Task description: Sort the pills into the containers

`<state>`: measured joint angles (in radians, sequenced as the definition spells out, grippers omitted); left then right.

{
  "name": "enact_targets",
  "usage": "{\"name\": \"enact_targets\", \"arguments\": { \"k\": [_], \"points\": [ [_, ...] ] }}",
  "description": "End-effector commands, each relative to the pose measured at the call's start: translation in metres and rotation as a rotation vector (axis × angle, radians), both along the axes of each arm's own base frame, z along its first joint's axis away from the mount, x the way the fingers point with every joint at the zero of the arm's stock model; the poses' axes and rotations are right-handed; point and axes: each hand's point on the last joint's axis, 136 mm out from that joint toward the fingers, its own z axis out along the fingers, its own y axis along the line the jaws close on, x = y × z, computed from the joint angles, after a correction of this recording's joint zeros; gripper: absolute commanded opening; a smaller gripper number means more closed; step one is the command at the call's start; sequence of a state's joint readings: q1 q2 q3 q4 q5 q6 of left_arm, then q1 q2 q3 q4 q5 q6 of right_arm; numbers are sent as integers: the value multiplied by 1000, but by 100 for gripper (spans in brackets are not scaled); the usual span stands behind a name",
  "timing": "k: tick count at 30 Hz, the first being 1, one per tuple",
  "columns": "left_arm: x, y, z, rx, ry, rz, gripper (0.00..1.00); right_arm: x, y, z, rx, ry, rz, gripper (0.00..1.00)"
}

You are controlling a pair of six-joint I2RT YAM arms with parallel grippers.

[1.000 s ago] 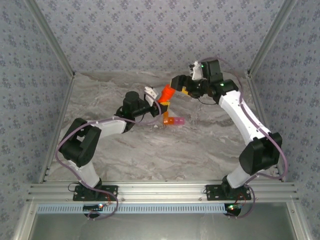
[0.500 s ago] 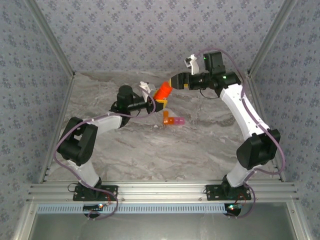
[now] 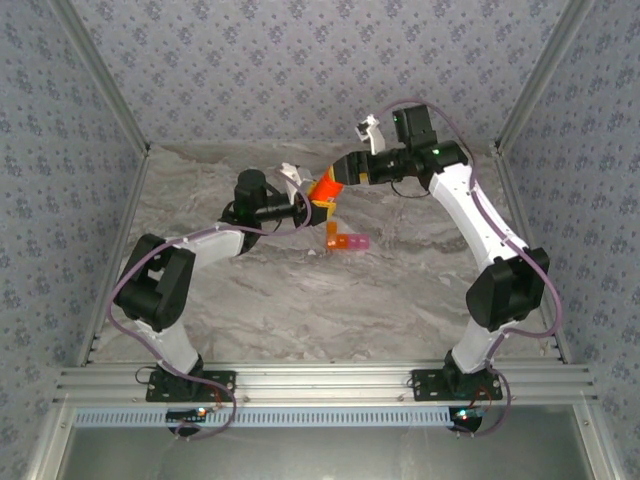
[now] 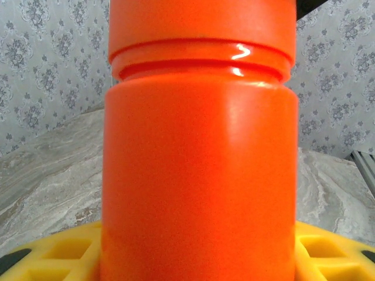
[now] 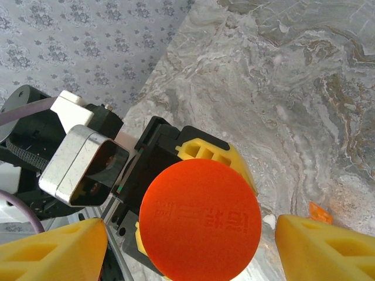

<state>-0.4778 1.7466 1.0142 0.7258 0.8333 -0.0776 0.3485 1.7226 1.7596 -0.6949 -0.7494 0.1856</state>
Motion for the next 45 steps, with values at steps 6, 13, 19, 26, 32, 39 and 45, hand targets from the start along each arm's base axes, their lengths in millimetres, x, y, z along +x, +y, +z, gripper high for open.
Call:
{"name": "enact_targets", "arguments": {
  "k": [6,13,19,26,32,39,45],
  "points": [
    [-6,-1,29,-40,-52,-34,0,-3,9,2,-4,0,37,73],
    [-6,-1,28,-41,-48,-34,0,-2,12,-1,-8,12,40,68],
    [-6,-2,28,-40,-47,-33,0,-2,13,-4,-12,22,43,66],
    [-5,-1,28,-42,-49,-30,0,-1,11,-6,-13,29,30,54],
    [-3,1,30,-69,-52,-9,0,2,4,-3,35,32,-7,52],
    [-1,1,36,-92,-56,-2,0,5,2,-6,67,53,-30,51],
    [2,2,39,-108,-57,17,0,5,7,-11,92,56,-56,48]
  ]
}}
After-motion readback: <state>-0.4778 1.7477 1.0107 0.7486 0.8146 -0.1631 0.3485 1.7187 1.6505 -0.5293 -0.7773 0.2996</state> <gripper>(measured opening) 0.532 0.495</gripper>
